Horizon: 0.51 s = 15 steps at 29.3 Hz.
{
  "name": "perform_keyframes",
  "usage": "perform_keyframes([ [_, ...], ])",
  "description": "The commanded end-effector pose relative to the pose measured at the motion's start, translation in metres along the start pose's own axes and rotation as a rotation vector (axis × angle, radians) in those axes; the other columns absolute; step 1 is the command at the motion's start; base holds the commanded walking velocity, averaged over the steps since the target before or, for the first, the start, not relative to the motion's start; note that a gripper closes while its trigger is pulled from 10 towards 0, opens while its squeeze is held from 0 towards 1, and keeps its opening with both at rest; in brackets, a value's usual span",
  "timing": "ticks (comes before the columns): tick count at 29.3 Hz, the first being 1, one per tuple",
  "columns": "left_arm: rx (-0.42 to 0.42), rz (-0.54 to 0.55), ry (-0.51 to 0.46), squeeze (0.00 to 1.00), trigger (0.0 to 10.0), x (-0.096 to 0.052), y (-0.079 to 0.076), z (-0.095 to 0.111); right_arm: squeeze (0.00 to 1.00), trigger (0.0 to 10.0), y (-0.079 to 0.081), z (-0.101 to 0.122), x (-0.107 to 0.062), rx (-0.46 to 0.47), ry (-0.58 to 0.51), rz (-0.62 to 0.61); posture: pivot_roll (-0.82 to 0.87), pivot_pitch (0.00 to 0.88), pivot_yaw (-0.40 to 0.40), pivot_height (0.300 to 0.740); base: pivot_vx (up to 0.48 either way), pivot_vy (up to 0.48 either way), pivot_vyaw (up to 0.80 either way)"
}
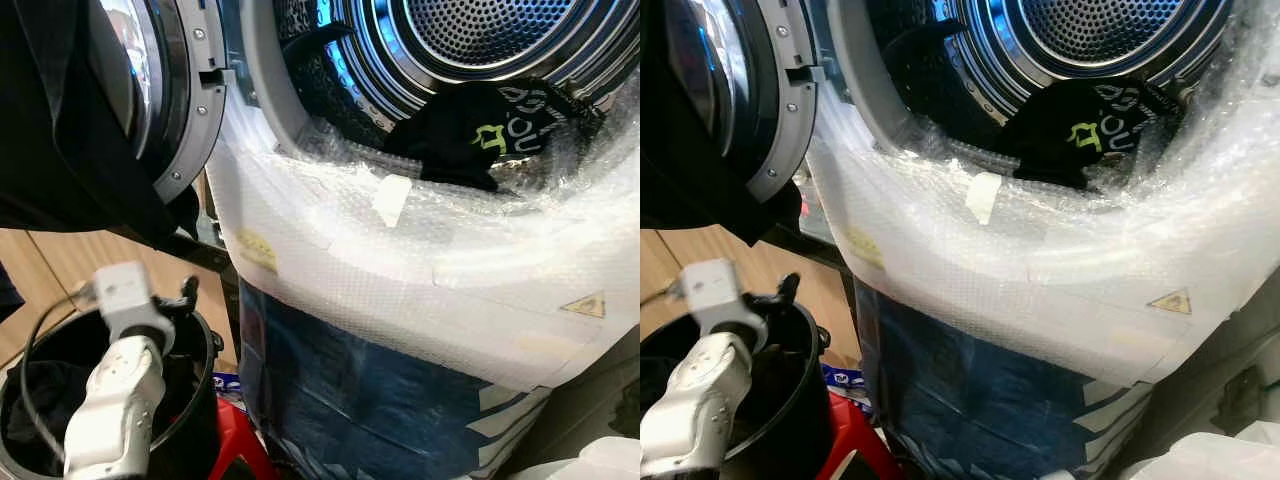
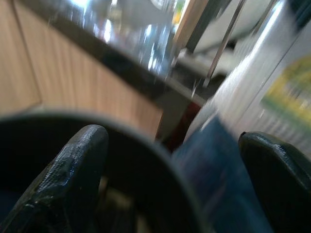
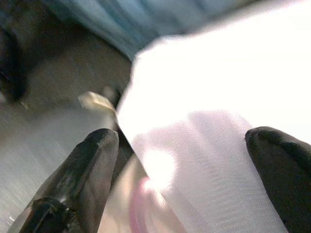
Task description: Clothes washing
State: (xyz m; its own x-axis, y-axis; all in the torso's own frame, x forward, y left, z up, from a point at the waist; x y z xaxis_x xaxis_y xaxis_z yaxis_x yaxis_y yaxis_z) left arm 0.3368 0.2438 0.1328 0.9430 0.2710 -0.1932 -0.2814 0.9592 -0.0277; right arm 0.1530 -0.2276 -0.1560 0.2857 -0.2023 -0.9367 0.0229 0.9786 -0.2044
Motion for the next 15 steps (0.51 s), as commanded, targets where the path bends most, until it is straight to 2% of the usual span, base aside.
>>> perform_keyframes([
  [1, 0.009, 0.011, -0.006, 1.00, 10.0, -0.009, 0.013, 0.010, 0.00, 10.0, 0.001, -0.006, 0.000, -0.013, -0.008, -0.014, 0.06, 0.048, 0.011, 0.740, 0.000, 0.000, 0.00],
  [3, 0.028, 0.032, 0.003, 1.00, 10.0, -0.010, 0.023, 0.010, 0.00, 10.0, 0.005, -0.009, 0.000, -0.016, -0.010, 0.001, 0.07, 0.056, 0.011, 0.740, 0.000, 0.000, 0.00],
  [4, 0.031, 0.067, 0.025, 1.00, 10.0, -0.011, 0.032, 0.009, 0.00, 10.0, 0.006, -0.012, 0.000, -0.020, -0.004, 0.006, 0.07, 0.061, 0.012, 0.740, 0.000, 0.000, 0.00],
  [5, 0.036, 0.121, 0.054, 1.00, 10.0, -0.012, 0.048, 0.008, 0.00, 10.0, 0.006, -0.018, 0.000, -0.013, 0.011, 0.003, 0.07, 0.061, 0.012, 0.740, 0.000, 0.000, 0.00],
  [7, 0.113, 0.154, 0.088, 1.00, 10.0, -0.012, 0.069, 0.008, 0.00, 10.0, 0.007, -0.024, 0.000, 0.021, 0.026, 0.000, 0.07, 0.077, 0.016, 0.740, 0.000, 0.000, 0.00],
  [8, 0.113, 0.154, 0.088, 1.00, 10.0, -0.012, 0.069, 0.008, 0.00, 10.0, 0.007, -0.024, 0.000, 0.021, 0.026, 0.000, 0.07, 0.077, 0.016, 0.740, 0.000, 0.000, 0.00],
  [10, 0.378, 0.192, 0.086, 1.00, 10.0, -0.011, 0.095, 0.012, 0.00, 10.0, 0.003, -0.021, 0.001, 0.077, 0.021, -0.024, 0.08, 0.095, 0.013, 0.740, 0.000, 0.000, 0.00],
  [11, 0.398, 0.192, 0.089, 1.00, 10.0, -0.011, 0.097, 0.011, 0.00, 10.0, 0.002, -0.021, 0.001, 0.079, 0.019, -0.026, 0.08, 0.095, 0.013, 0.740, 0.000, 0.000, 0.00],
  [13, 0.300, 0.198, 0.163, 1.00, 10.0, -0.012, 0.105, -0.004, 0.00, 10.0, 0.001, -0.015, 0.001, 0.089, 0.007, -0.030, 0.07, 0.100, 0.022, 0.740, 0.000, 0.000, 0.00],
  [15, 0.250, 0.174, 0.221, 1.00, 10.0, -0.012, 0.106, -0.018, 0.00, 10.0, -0.002, -0.008, 0.001, 0.103, -0.011, -0.037, 0.07, 0.100, 0.021, 0.740, 0.000, 0.000, 0.00],
])
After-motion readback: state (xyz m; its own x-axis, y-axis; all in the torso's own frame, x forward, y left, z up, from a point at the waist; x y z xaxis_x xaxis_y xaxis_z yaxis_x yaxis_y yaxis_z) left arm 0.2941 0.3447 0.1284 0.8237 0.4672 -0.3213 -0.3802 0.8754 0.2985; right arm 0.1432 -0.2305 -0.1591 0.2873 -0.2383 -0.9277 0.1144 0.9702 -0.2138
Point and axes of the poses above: a point about 5 cm out from each wrist's last joint towards the gripper, its own x axis pointing out of the wrist towards the gripper, its own z axis along the axis of the wrist's last joint, y = z × x, the point moved 6 cm from there along x, pointing out of the wrist towards the gripper, and after that the axes turned 11 degrees about x, right-handed, at the moved point
